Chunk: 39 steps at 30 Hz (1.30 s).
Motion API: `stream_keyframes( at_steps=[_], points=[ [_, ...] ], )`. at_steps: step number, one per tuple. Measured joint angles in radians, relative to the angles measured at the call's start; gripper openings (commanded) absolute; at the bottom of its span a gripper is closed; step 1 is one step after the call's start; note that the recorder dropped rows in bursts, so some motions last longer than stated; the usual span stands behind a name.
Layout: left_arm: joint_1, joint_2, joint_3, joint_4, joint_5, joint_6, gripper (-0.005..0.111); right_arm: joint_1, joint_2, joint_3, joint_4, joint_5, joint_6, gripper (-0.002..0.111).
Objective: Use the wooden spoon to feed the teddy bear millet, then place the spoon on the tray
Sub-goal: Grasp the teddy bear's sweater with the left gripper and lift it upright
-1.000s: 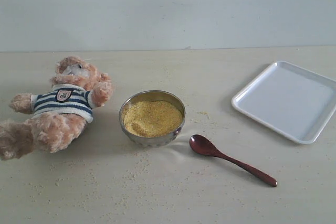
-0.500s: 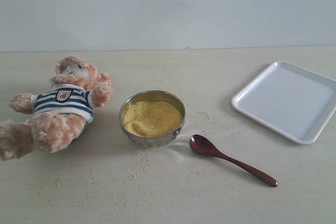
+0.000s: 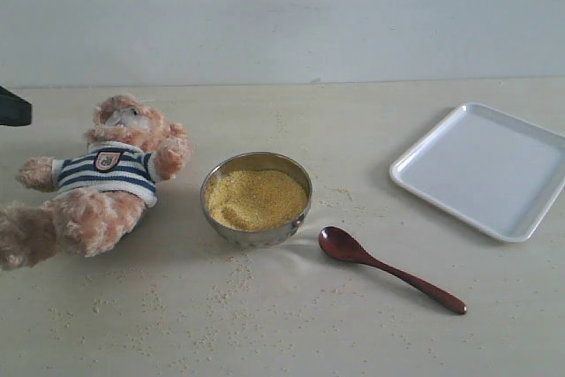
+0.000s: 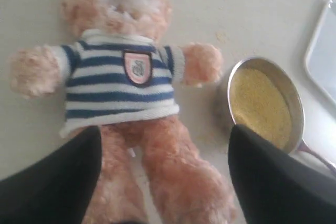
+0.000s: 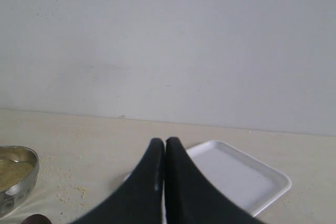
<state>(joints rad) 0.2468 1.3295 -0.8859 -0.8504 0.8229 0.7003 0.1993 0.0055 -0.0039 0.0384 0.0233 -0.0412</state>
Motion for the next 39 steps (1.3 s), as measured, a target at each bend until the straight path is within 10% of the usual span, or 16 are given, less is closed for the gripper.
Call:
stream_keyframes(
  at_steps=[10, 17, 39],
  points=[
    [0.032, 0.039, 0.136, -0.047, -0.166, 0.106, 0.065, 0.0, 0.0, 0.0, 0.0, 0.002, 0.0, 0.0],
    [0.032, 0.071, 0.147, -0.124, -0.211, 0.199, 0.09, 0.0, 0.0, 0.0, 0.0, 0.004, 0.0, 0.0],
    [0.032, 0.444, 0.129, -0.625, -0.174, 0.714, 0.089, 0.0, 0.0, 0.0, 0.0, 0.004, 0.0, 0.0]
  ],
)
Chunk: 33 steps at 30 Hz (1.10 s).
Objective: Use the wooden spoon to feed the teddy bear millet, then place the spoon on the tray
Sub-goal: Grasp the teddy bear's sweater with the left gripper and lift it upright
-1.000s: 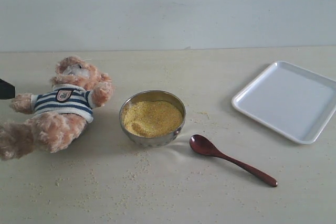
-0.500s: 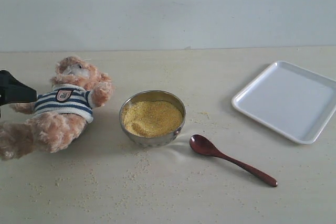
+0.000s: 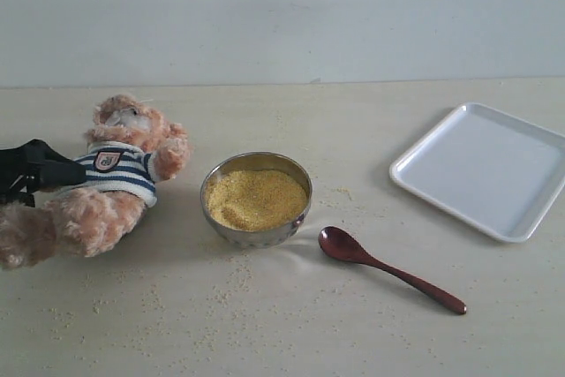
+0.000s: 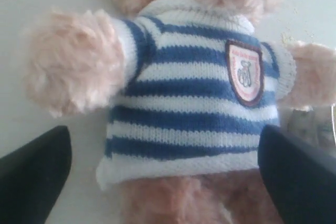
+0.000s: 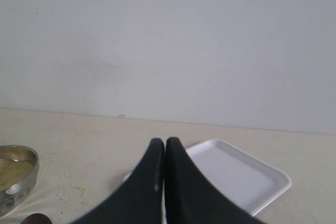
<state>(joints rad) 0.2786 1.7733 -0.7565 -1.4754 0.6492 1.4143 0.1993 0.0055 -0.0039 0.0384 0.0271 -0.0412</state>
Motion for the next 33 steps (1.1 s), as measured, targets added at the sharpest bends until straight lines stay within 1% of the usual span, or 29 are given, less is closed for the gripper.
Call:
stream_keyframes(
  at_steps=[7, 17, 19, 20, 21, 23, 25, 27, 29, 30, 33],
  points=[
    [-0.002, 0.063, -0.063, -0.014, -0.003, 0.013, 0.089, 0.0, 0.0, 0.0, 0.0, 0.0, 0.0, 0.0],
    [-0.082, 0.194, -0.144, -0.048, 0.019, 0.045, 0.089, 0.0, 0.0, 0.0, 0.0, 0.0, 0.0, 0.0],
    [-0.082, 0.219, -0.148, -0.059, 0.032, 0.049, 0.078, 0.0, 0.0, 0.0, 0.0, 0.0, 0.0, 0.0],
    [-0.082, 0.225, -0.149, -0.063, 0.034, 0.051, 0.065, 0.0, 0.0, 0.0, 0.0, 0.0, 0.0, 0.0],
    [-0.082, 0.229, -0.149, -0.067, 0.039, 0.054, 0.058, 0.0, 0.0, 0.0, 0.0, 0.0, 0.0, 0.0],
    [-0.082, 0.229, -0.153, -0.069, 0.048, 0.057, 0.026, 0.0, 0.0, 0.0, 0.0, 0.0, 0.0, 0.0],
    [-0.082, 0.224, -0.157, -0.066, 0.053, 0.054, 0.005, 0.0, 0.0, 0.0, 0.0, 0.0, 0.0, 0.0],
    [-0.082, 0.192, -0.157, -0.019, 0.055, 0.026, 0.005, 0.0, 0.0, 0.0, 0.0, 0.0, 0.0, 0.0],
    [-0.07, 0.147, -0.157, 0.062, 0.045, -0.015, 0.005, 0.0, 0.0, 0.0, 0.0, 0.0, 0.0, 0.0],
    [-0.054, 0.109, -0.157, 0.112, 0.042, -0.046, 0.005, 0.0, 0.0, 0.0, 0.0, 0.0, 0.0, 0.0],
    [-0.02, 0.011, -0.137, 0.193, 0.073, -0.125, 0.005, 0.0, 0.0, 0.0, 0.0, 0.0, 0.0, 0.0]
  ],
)
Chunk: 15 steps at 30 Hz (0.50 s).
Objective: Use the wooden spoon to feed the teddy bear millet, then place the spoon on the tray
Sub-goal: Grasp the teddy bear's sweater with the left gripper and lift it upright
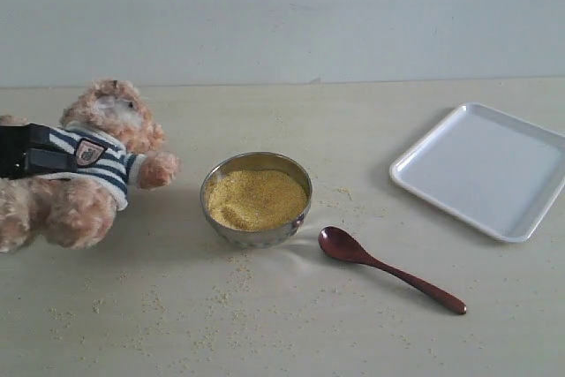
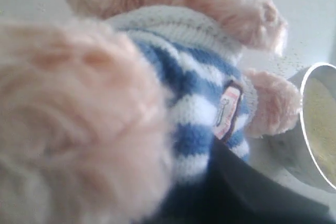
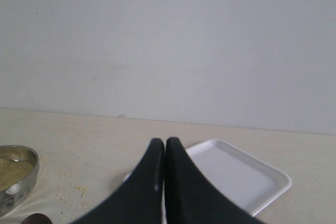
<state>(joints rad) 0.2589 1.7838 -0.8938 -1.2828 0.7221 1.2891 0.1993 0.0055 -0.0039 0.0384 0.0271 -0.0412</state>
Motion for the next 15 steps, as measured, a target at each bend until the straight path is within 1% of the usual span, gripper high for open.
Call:
stream_keyframes(
  at_steps=[6, 10, 11, 12, 13, 14, 15],
  points=[
    [0.043, -0.188, 0.138, 0.015, 0.052, -0.03, 0.005, 0.0, 0.0, 0.0, 0.0, 0.0, 0.0, 0.0],
    [0.088, -0.344, 0.28, 0.004, 0.126, -0.032, 0.005, 0.0, 0.0, 0.0, 0.0, 0.0, 0.0, 0.0],
    [0.122, -0.426, 0.357, 0.002, 0.168, -0.032, 0.005, 0.0, 0.0, 0.0, 0.0, 0.0, 0.0, 0.0],
    [0.137, -0.46, 0.386, 0.002, 0.185, -0.032, 0.005, 0.0, 0.0, 0.0, 0.0, 0.0, 0.0, 0.0],
    [0.178, -0.539, 0.453, 0.002, 0.223, -0.032, 0.005, 0.0, 0.0, 0.0, 0.0, 0.0, 0.0, 0.0],
    [0.198, -0.57, 0.477, 0.002, 0.239, -0.032, 0.005, 0.0, 0.0, 0.0, 0.0, 0.0, 0.0, 0.0],
    [0.238, -0.637, 0.532, 0.002, 0.269, -0.037, 0.005, 0.0, 0.0, 0.0, 0.0, 0.0, 0.0, 0.0]
  ],
)
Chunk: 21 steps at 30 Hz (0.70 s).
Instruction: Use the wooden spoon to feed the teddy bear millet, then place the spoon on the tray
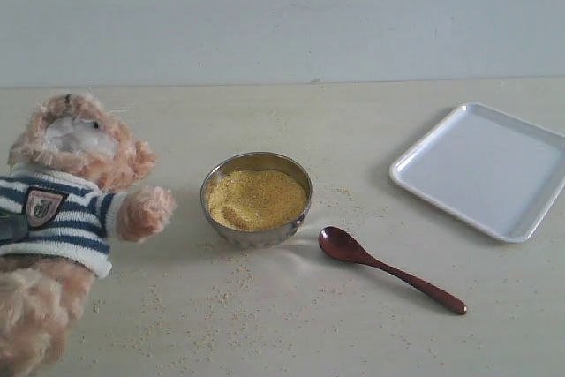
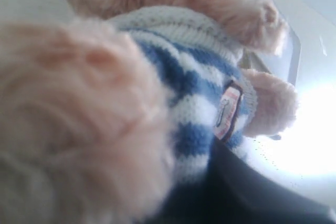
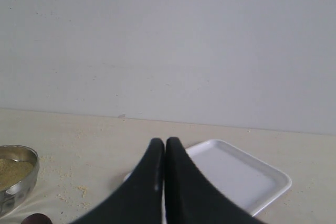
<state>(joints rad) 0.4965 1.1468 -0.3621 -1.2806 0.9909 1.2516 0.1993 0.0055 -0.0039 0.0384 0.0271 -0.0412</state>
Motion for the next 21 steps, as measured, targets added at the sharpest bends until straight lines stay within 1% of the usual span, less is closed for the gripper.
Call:
stream_keyframes(
  at_steps=[1, 2, 4, 8, 10, 12, 15, 21],
  points=[
    [0.015, -0.028, 0.02, 0.0, 0.01, -0.002, 0.005, 0.0, 0.0, 0.0, 0.0, 0.0, 0.0, 0.0],
    [0.043, -0.071, 0.061, 0.018, 0.025, -0.018, 0.005, 0.0, 0.0, 0.0, 0.0, 0.0, 0.0, 0.0],
    [0.061, -0.106, 0.099, 0.036, 0.034, -0.033, 0.005, 0.0, 0.0, 0.0, 0.0, 0.0, 0.0, 0.0],
    [0.063, -0.119, 0.106, 0.036, 0.04, -0.038, 0.005, 0.0, 0.0, 0.0, 0.0, 0.0, 0.0, 0.0],
    [0.065, -0.119, 0.08, 0.039, 0.055, -0.038, 0.005, 0.0, 0.0, 0.0, 0.0, 0.0, 0.0, 0.0],
    [0.065, -0.106, 0.028, 0.039, 0.067, -0.038, 0.005, 0.0, 0.0, 0.0, 0.0, 0.0, 0.0, 0.0],
    [0.065, -0.012, -0.039, 0.039, 0.091, -0.038, 0.005, 0.0, 0.0, 0.0, 0.0, 0.0, 0.0, 0.0],
    [0.065, 0.173, -0.119, 0.058, 0.149, -0.013, 0.005, 0.0, 0.0, 0.0, 0.0, 0.0, 0.0, 0.0]
  ],
)
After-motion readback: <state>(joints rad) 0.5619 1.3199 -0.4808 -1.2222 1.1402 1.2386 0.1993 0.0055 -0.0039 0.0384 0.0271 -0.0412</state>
